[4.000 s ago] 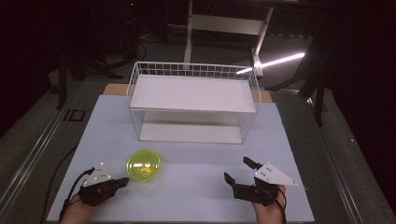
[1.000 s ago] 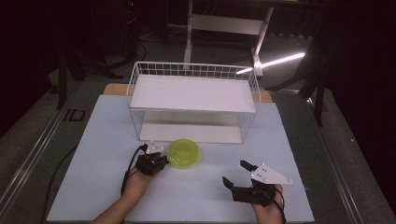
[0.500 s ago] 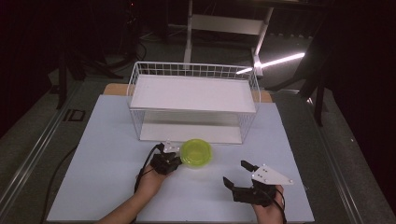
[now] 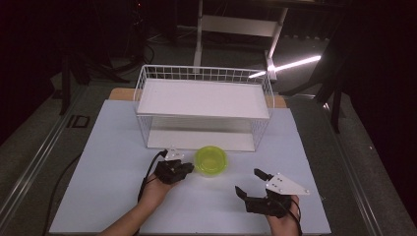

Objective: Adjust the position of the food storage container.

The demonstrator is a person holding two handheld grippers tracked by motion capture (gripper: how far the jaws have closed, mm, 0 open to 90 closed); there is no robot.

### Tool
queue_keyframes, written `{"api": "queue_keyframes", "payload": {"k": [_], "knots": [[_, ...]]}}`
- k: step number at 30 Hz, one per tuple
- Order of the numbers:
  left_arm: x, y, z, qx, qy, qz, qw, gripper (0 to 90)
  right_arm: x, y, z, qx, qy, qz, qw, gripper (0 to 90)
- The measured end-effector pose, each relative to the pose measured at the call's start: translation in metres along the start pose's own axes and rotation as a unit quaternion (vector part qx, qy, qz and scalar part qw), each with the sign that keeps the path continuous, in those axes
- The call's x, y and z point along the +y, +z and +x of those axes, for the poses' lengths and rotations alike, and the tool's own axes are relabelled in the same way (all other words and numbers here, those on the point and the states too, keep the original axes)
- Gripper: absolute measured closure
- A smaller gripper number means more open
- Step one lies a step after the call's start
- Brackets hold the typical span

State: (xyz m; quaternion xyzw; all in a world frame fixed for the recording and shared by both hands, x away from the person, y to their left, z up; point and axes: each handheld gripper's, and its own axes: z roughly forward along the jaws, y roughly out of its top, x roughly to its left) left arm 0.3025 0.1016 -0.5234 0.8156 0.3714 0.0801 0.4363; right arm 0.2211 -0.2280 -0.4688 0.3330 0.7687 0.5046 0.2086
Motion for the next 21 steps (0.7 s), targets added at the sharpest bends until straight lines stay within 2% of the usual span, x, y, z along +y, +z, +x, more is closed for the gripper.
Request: {"api": "queue_keyframes", "payload": {"k": [1,2,4,5,6,7,8,9,10,11,12,14,15,16,17,19,21], "knots": [[-0.004,-0.007,0.0,-0.011,0.006,0.006,0.9999,77.7,0.001,0.0,0.001,0.002,-0.003,-0.002,1.0,14.6],[-0.004,-0.007,0.0,-0.011,0.006,0.006,0.9999,75.2,0.001,0.0,0.001,0.002,-0.003,-0.002,1.0,14.6],[-0.01,-0.017,0.001,-0.011,0.013,0.004,0.9998,74.7,0.001,-0.001,0.002,0.001,-0.004,-0.003,1.0,14.5],[-0.012,-0.022,0.002,-0.004,0.012,0.003,0.9999,71.8,0.001,-0.001,0.002,0.001,-0.005,-0.004,1.0,14.6],[-0.015,-0.031,0.004,-0.005,0.006,-0.007,0.9999,66.6,0.001,-0.001,0.002,0.001,-0.004,-0.003,1.0,14.5],[-0.015,-0.031,0.004,-0.005,0.006,-0.007,0.9999,63.5,0.001,-0.001,0.002,0.001,-0.004,-0.003,1.0,14.5],[-0.015,-0.035,0.005,-0.002,-0.001,-0.012,0.9999,63.5,0.001,-0.001,0.001,0.001,-0.003,-0.003,1.0,14.6],[-0.016,-0.041,0.005,-0.007,-0.006,-0.023,0.9997,55.2,0.001,0.0,0.002,0.001,-0.003,-0.002,1.0,14.6],[-0.016,-0.044,0.005,-0.013,-0.009,-0.031,0.9994,55.2,0.001,0.0,0.002,0.001,-0.003,-0.002,1.0,14.6],[-0.016,-0.048,0.004,-0.016,-0.015,-0.037,0.9991,43.7,0.001,0.0,0.002,0.001,-0.003,-0.002,1.0,14.6],[-0.015,-0.051,0.004,-0.024,-0.021,-0.047,0.9984,43.7,0.001,0.0,0.002,0.001,-0.003,-0.002,1.0,14.6],[-0.015,-0.057,0.002,-0.039,-0.031,-0.066,0.9966,31.6,0.001,0.0,0.002,0.001,-0.004,-0.001,1.0,14.5],[-0.015,-0.059,0.0,-0.039,-0.028,-0.068,0.9965,24.1,0.001,0.0,0.002,0.001,-0.004,-0.001,1.0,14.6],[-0.014,-0.06,-0.003,-0.026,-0.021,-0.061,0.9975,15.6,0.001,0.001,0.002,0.001,-0.003,-0.001,1.0,14.6],[-0.013,-0.061,-0.004,-0.021,-0.018,-0.06,0.9978,13.3,0.001,0.001,0.002,0.002,-0.003,0.0,1.0,14.6],[-0.014,-0.063,-0.007,-0.028,-0.018,-0.063,0.9975,8.8,0.001,0.002,0.003,0.003,-0.004,0.0,1.0,14.6],[-0.015,-0.063,-0.01,-0.027,-0.015,-0.065,0.9974,4.0,0.001,0.002,0.004,0.005,-0.004,0.001,1.0,14.6]]}}
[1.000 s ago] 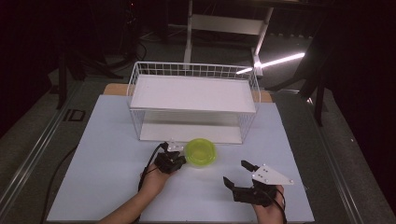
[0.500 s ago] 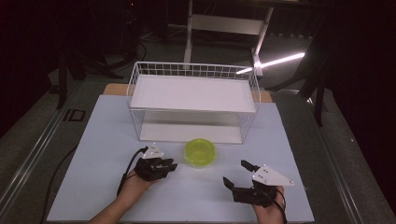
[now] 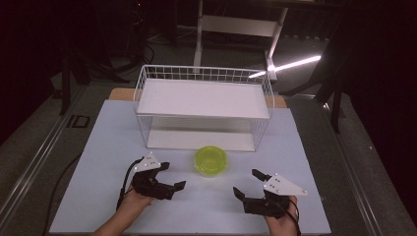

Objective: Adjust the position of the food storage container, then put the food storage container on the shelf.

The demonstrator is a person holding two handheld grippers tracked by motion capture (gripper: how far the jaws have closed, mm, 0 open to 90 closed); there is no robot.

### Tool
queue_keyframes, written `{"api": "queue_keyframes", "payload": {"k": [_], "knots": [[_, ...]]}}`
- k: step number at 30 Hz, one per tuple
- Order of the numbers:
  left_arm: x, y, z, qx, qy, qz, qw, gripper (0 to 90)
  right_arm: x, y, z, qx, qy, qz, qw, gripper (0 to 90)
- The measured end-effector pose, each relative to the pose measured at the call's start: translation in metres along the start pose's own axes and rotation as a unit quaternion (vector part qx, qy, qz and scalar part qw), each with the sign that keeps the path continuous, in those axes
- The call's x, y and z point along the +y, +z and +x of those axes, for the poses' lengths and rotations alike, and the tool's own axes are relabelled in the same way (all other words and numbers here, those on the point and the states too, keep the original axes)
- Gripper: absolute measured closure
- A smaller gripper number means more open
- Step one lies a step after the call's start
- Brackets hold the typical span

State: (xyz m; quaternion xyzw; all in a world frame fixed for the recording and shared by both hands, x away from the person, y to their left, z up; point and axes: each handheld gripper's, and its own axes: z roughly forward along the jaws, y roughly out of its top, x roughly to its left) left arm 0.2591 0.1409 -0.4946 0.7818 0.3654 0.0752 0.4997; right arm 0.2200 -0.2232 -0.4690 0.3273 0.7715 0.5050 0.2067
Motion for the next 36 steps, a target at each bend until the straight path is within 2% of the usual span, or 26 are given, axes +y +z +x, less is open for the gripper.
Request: {"api": "queue_keyframes", "payload": {"k": [1,4,5,7,10,12,16,18,20,23,26,29,31,32,36], "knots": [[-0.001,0.0,-0.002,0.005,0.002,0.0,1.0,4.0,0.0,0.0,0.0,0.0,0.0,0.0,1.0,14.6],[-0.003,0.001,-0.004,-0.007,-0.004,-0.009,0.9999,2.4,0.0,0.001,0.0,0.002,0.003,0.004,1.0,14.6],[-0.004,0.0,-0.004,-0.006,-0.004,-0.024,0.9997,2.4,0.0,0.003,0.001,0.001,0.004,0.004,1.0,14.6],[-0.003,-0.001,-0.005,-0.011,-0.002,-0.034,0.9994,2.4,0.0,0.003,0.001,0.002,0.004,0.004,1.0,14.5],[-0.002,-0.003,-0.005,-0.023,-0.003,-0.042,0.9989,2.4,0.0,0.004,0.001,0.003,0.002,0.004,1.0,14.6],[0.0,-0.006,-0.006,-0.028,0.008,-0.057,0.9979,2.4,0.0,0.006,0.002,0.007,0.006,0.005,0.9999,14.6],[0.005,-0.007,-0.013,-0.041,0.025,-0.056,0.9973,2.5,0.003,0.007,0.003,0.009,0.007,0.006,0.9999,14.6],[0.008,-0.008,-0.015,-0.046,0.018,-0.052,0.9974,2.5,0.008,0.007,0.003,0.008,0.006,0.001,1.0,15.5],[0.011,-0.01,-0.015,-0.055,-0.001,-0.047,0.9973,4.1,0.012,0.006,0.004,0.011,0.004,-0.001,0.9999,15.5],[0.015,-0.012,-0.015,-0.05,-0.01,-0.051,0.9974,4.1,0.019,0.008,0.004,0.011,-0.001,0.003,0.9999,15.5],[0.021,-0.012,-0.014,-0.045,-0.014,-0.045,0.9979,4.8,0.022,0.012,0.001,0.012,0.008,0.006,0.9999,15.4],[0.027,-0.011,-0.014,-0.044,-0.01,-0.047,0.9979,4.8,0.027,0.017,-0.003,0.011,0.02,0.006,0.9997,14.1],[0.031,-0.009,-0.013,-0.043,-0.013,-0.051,0.9977,4.8,0.028,0.019,-0.005,0.008,0.019,0.004,0.9998,14.1],[0.033,-0.007,-0.012,-0.039,-0.012,-0.05,0.9979,4.8,0.03,0.023,-0.008,0.004,0.021,0.014,0.9997,14.0],[0.038,-0.002,-0.01,-0.031,-0.012,-0.043,0.9985,4.8,0.031,0.03,-0.013,0.005,0.037,0.025,0.999,13.7]]}}
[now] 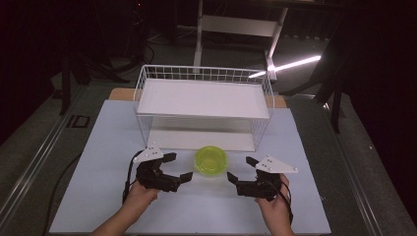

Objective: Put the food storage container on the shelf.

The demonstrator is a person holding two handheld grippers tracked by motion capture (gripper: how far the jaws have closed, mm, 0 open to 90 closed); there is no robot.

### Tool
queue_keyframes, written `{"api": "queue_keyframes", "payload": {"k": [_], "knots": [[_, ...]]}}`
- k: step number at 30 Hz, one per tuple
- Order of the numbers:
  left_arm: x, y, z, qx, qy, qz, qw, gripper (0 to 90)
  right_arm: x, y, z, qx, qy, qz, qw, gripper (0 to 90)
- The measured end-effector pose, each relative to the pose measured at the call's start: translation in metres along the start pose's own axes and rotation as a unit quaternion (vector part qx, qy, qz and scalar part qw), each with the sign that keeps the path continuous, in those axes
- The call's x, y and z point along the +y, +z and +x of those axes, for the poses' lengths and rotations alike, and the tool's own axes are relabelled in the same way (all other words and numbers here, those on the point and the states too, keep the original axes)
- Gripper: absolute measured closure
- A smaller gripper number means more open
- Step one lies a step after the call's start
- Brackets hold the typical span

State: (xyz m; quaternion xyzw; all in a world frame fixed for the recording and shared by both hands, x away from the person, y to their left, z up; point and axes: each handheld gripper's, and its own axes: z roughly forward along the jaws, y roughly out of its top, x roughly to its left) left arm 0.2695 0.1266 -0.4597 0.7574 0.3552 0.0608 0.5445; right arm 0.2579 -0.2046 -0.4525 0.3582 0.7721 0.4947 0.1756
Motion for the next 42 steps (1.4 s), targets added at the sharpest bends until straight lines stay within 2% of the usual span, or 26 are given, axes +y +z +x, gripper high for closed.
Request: {"api": "queue_keyframes", "payload": {"k": [1,4,5,9,10,11,12,13,14,17,18,20,21,23,24,26,29,30,33,35,37,38,39,40,42], "knots": [[0.002,0.005,0.002,0.0,-0.009,0.007,0.9999,5.2,0.001,0.006,-0.006,0.008,0.02,0.005,0.9998,13.6],[0.004,0.01,0.003,0.009,-0.012,0.017,0.9997,5.2,0.002,0.011,-0.011,0.009,0.03,0.016,0.9994,13.7],[0.005,0.015,0.005,0.011,-0.021,0.024,0.9994,5.6,0.005,0.017,-0.017,0.012,0.045,0.031,0.9985,12.7],[0.006,0.024,0.008,0.014,-0.033,0.037,0.9987,7.6,0.007,0.029,-0.027,0.025,0.095,0.043,0.9943,14.5],[0.006,0.026,0.009,0.017,-0.039,0.038,0.9983,7.6,0.007,0.029,-0.027,0.025,0.095,0.043,0.9943,14.5],[0.007,0.03,0.012,0.02,-0.051,0.036,0.9978,9.6,0.007,0.033,-0.031,0.027,0.108,0.048,0.9927,16.7],[0.007,0.03,0.012,0.02,-0.051,0.036,0.9978,10.7,0.006,0.035,-0.033,0.029,0.119,0.05,0.9913,18.5],[0.008,0.035,0.017,0.02,-0.077,0.036,0.9962,11.5,0.005,0.037,-0.035,0.03,0.126,0.051,0.9903,18.7],[0.008,0.035,0.017,0.02,-0.077,0.036,0.9962,13.7,0.005,0.039,-0.037,0.029,0.131,0.053,0.9896,20.1],[0.008,0.042,0.021,0.027,-0.097,0.044,0.9939,15.7,0.005,0.046,-0.041,0.026,0.145,0.061,0.9872,28.0],[0.008,0.048,0.021,0.032,-0.101,0.055,0.9928,15.9,0.005,0.048,-0.042,0.025,0.148,0.064,0.9866,31.8],[0.007,0.05,0.021,0.034,-0.103,0.059,0.9923,20.3,0.005,0.05,-0.044,0.025,0.149,0.068,0.9861,32.2],[0.006,0.054,0.02,0.043,-0.11,0.07,0.9905,20.3,0.005,0.053,-0.045,0.021,0.151,0.07,0.9857,33.4],[0.005,0.058,0.021,0.046,-0.118,0.083,0.9885,23.9,0.006,0.061,-0.047,0.019,0.156,0.081,0.9843,35.6],[0.004,0.061,0.021,0.054,-0.118,0.092,0.9872,24.3,0.006,0.062,-0.047,0.017,0.154,0.082,0.9845,35.8],[0.002,0.064,0.023,0.055,-0.121,0.101,0.9859,26.6,0.006,0.067,-0.046,0.008,0.146,0.088,0.9854,35.8],[-0.001,0.067,0.026,0.066,-0.135,0.097,0.9839,33.8,0.005,0.073,-0.044,-0.006,0.134,0.098,0.9861,36.6],[-0.001,0.068,0.027,0.066,-0.138,0.098,0.9834,35.6,0.004,0.075,-0.044,-0.007,0.133,0.104,0.9857,40.5],[-0.003,0.071,0.028,0.069,-0.148,0.099,0.9816,41.4,0.002,0.079,-0.044,-0.003,0.143,0.11,0.9836,42.7],[-0.004,0.072,0.028,0.072,-0.149,0.102,0.981,47.0,0.0,0.081,-0.045,-0.001,0.148,0.111,0.9828,44.9],[-0.005,0.074,0.029,0.071,-0.151,0.104,0.9805,52.6,-0.001,0.082,-0.046,0.007,0.162,0.112,0.9804,51.5],[-0.005,0.074,0.028,0.068,-0.149,0.105,0.9809,55.0,-0.002,0.083,-0.047,0.008,0.166,0.112,0.9798,55.5],[-0.005,0.074,0.028,0.068,-0.149,0.105,0.9809,56.3,-0.002,0.083,-0.047,0.008,0.166,0.112,0.9798,55.5],[-0.005,0.074,0.026,0.063,-0.145,0.103,0.982,60.2,-0.003,0.084,-0.046,0.009,0.169,0.12,0.9783,60.8],[-0.006,0.075,0.023,0.062,-0.138,0.107,0.9826,62.1,-0.002,0.083,-0.044,0.016,0.167,0.124,0.978,66.8]]}}
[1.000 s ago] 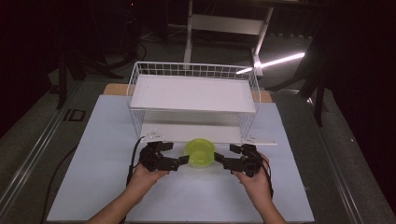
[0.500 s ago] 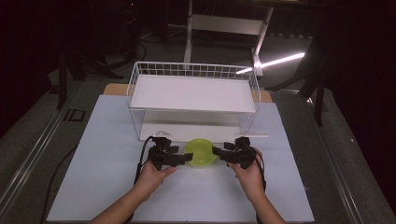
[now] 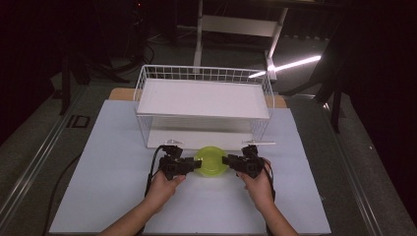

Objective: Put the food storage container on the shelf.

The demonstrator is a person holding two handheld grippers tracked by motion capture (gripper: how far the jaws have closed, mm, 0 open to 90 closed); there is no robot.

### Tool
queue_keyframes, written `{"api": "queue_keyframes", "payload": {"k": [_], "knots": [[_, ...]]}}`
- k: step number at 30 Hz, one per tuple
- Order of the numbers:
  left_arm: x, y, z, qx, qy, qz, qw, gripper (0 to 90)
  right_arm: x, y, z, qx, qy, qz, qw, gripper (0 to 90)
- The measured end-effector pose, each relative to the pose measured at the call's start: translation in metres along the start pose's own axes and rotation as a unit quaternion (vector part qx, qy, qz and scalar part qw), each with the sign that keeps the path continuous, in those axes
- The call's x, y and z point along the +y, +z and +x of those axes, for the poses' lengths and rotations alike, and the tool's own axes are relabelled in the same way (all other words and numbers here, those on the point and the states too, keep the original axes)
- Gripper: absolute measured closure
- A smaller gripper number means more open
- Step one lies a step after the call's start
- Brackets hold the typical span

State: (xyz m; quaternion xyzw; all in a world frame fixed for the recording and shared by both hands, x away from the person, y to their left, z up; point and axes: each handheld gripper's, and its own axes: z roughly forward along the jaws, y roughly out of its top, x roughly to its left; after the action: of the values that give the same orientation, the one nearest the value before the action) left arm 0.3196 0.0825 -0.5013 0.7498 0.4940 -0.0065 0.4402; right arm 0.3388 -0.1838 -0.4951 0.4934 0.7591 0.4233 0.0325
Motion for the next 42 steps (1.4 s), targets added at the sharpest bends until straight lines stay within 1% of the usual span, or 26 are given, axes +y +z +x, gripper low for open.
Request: {"api": "queue_keyframes", "payload": {"k": [1,2,3,4,6,8,9,10,11,12,14,15,16,20,21,23,24,26,27,31,33,35,38,39,41,42], "knots": [[-0.001,0.0,-0.001,0.0,-0.002,-0.001,1.0,63.4,0.0,-0.001,0.002,-0.003,-0.006,0.0,1.0,69.5],[-0.001,0.0,-0.001,0.0,-0.002,-0.001,1.0,65.2,0.0,-0.001,0.002,-0.003,-0.006,0.0,1.0,69.5],[-0.003,-0.001,-0.001,-0.003,-0.009,-0.004,1.0,65.2,-0.001,-0.002,0.005,-0.007,-0.011,-0.003,0.9999,70.2],[-0.004,-0.002,-0.001,-0.004,-0.009,-0.006,0.9999,67.9,-0.002,-0.005,0.008,-0.008,-0.015,-0.004,0.9998,71.8],[-0.006,-0.003,-0.004,-0.007,-0.002,-0.01,0.9999,69.3,-0.004,-0.007,0.011,-0.015,-0.016,-0.005,0.9997,73.3],[-0.007,-0.004,-0.005,-0.012,-0.004,-0.008,0.9999,71.8,-0.005,-0.008,0.012,-0.017,-0.014,-0.008,0.9997,74.2],[-0.009,-0.006,-0.008,-0.013,-0.011,-0.01,0.9998,71.8,-0.006,-0.01,0.013,-0.018,-0.012,-0.01,0.9997,75.6],[-0.01,-0.009,-0.013,0.006,0.001,-0.012,0.9999,76.7,-0.009,-0.013,0.015,-0.015,0.006,-0.017,0.9997,78.5],[-0.01,-0.009,-0.013,0.006,0.001,-0.012,0.9999,80.8,-0.01,-0.014,0.017,-0.016,0.01,-0.018,0.9997,79.1],[-0.01,-0.011,-0.014,0.009,0.0,-0.019,0.9998,81.4,-0.011,-0.015,0.019,-0.019,0.002,-0.017,0.9997,79.3],[-0.008,-0.014,-0.015,0.008,-0.003,-0.019,0.9998,81.6,-0.012,-0.015,0.021,-0.02,0.001,-0.021,0.9996,79.3],[-0.006,-0.017,-0.017,0.011,0.005,-0.021,0.9997,81.6,-0.012,-0.016,0.021,-0.019,0.004,-0.023,0.9996,79.3],[-0.004,-0.019,-0.017,0.011,0.007,-0.022,0.9997,81.6,-0.011,-0.018,0.022,-0.016,0.006,-0.029,0.9994,79.4],[0.001,-0.025,-0.012,0.004,0.008,-0.031,0.9995,81.7,-0.004,-0.02,0.029,-0.012,0.001,-0.045,0.9989,79.4],[0.003,-0.027,-0.009,0.0,0.008,-0.037,0.9993,81.7,-0.004,-0.02,0.029,-0.012,0.001,-0.045,0.9989,79.4],[0.006,-0.032,-0.005,-0.007,0.01,-0.049,0.9987,81.5,0.006,-0.023,0.036,-0.007,-0.009,-0.058,0.9982,79.6],[0.008,-0.034,-0.001,-0.007,0.011,-0.059,0.9982,81.5,0.008,-0.023,0.038,-0.006,-0.015,-0.062,0.9979,79.7],[0.009,-0.034,0.001,-0.003,0.012,-0.061,0.998,81.4,0.01,-0.023,0.04,-0.006,-0.017,-0.064,0.9978,79.7],[0.011,-0.034,0.005,-0.003,0.013,-0.063,0.9979,81.4,0.012,-0.022,0.041,-0.005,-0.018,-0.064,0.9977,79.7],[0.014,-0.028,0.012,0.01,0.02,-0.069,0.9974,81.4,0.016,-0.01,0.039,-0.015,-0.011,-0.065,0.9977,79.7],[0.015,-0.025,0.014,0.012,0.021,-0.066,0.9975,81.4,0.017,-0.007,0.039,-0.018,-0.011,-0.067,0.9976,79.7],[0.016,-0.019,0.019,0.015,0.02,-0.069,0.9973,81.4,0.018,0.002,0.034,-0.031,-0.007,-0.067,0.9973,79.6],[0.016,-0.016,0.022,0.015,0.022,-0.075,0.9968,81.3,0.019,0.006,0.032,-0.032,-0.002,-0.067,0.9972,79.7],[0.017,-0.013,0.025,0.016,0.02,-0.074,0.9969,81.3,0.019,0.007,0.031,-0.035,-0.003,-0.069,0.997,79.7],[0.018,-0.011,0.027,0.021,0.026,-0.078,0.9964,81.3,0.019,0.013,0.03,-0.041,-0.002,-0.073,0.9965,79.6],[0.019,-0.01,0.029,0.021,0.023,-0.077,0.9966,81.3,0.02,0.014,0.029,-0.044,-0.003,-0.073,0.9964,79.6]]}}
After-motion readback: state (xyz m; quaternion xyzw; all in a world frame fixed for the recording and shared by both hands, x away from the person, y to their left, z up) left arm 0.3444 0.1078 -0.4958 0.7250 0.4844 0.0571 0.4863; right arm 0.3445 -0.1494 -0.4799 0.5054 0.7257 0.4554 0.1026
